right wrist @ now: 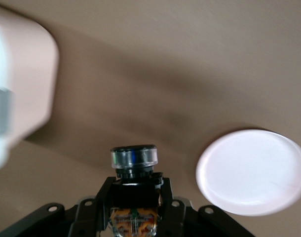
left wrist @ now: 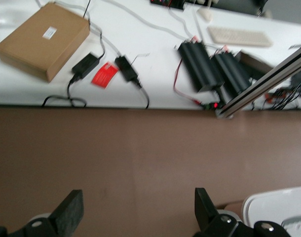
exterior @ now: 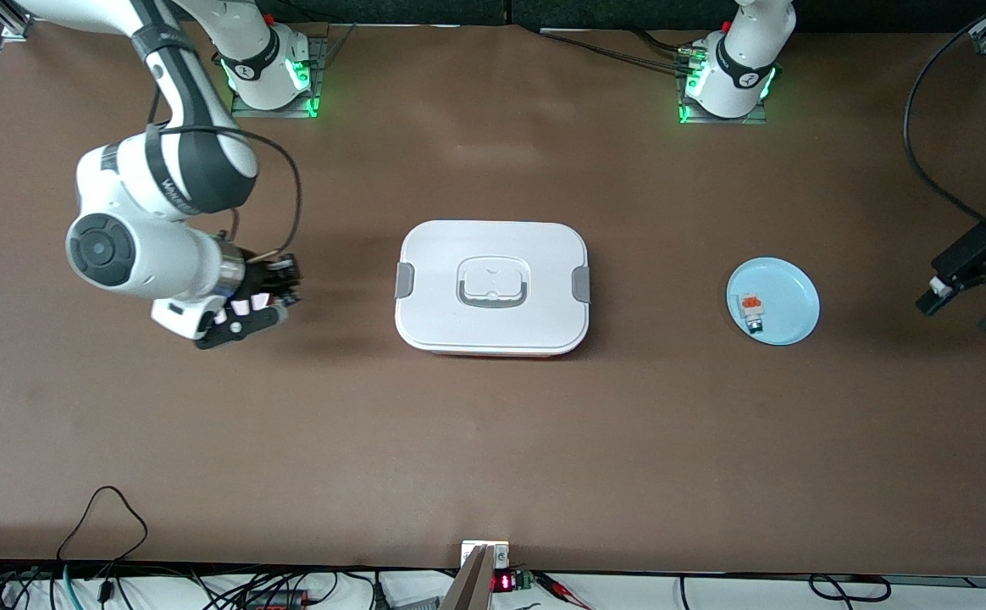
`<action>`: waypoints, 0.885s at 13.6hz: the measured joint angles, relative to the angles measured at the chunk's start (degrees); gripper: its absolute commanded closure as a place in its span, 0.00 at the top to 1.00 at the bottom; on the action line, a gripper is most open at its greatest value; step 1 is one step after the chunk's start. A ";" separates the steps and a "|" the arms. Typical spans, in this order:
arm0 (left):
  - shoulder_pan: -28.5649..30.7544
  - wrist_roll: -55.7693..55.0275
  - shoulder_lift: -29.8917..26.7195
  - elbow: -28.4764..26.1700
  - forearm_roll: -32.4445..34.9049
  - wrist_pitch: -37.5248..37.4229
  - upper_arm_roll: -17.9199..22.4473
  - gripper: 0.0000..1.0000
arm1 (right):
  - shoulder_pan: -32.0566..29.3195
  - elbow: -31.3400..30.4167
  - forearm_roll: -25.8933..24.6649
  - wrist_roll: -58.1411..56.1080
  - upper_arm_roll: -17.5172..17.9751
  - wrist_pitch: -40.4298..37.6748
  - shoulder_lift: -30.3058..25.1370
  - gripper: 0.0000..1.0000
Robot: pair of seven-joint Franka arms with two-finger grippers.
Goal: Transfer orange switch to right arm and place
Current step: 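Move the switch with the right gripper over the white plate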
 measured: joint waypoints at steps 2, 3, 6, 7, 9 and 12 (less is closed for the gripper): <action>-0.32 -4.39 -1.64 -0.01 6.98 -6.30 0.91 0.99 | -3.15 -0.50 -2.06 -8.87 -0.22 -1.03 0.00 0.33; -0.63 -7.01 -2.53 -0.01 10.78 -10.08 1.07 0.99 | -4.75 -1.03 -2.73 -15.44 -0.30 -1.08 0.00 0.33; -3.88 -13.65 -5.30 -0.02 23.61 -18.21 1.10 0.99 | -9.18 -2.47 -5.62 -36.47 -0.41 -0.30 0.01 0.33; -4.58 -14.43 -5.78 -0.06 25.98 -19.60 1.10 0.99 | -10.26 -3.35 -6.57 -43.15 -0.42 1.43 0.02 0.33; -5.29 -14.74 -5.97 -0.17 30.41 -22.21 1.17 0.99 | -12.25 -6.80 -7.70 -53.83 -0.43 7.04 0.13 0.33; -7.14 -19.71 -5.98 -0.28 32.04 -25.61 1.39 0.99 | -13.36 -12.58 -8.04 -63.76 -0.42 14.40 0.27 0.33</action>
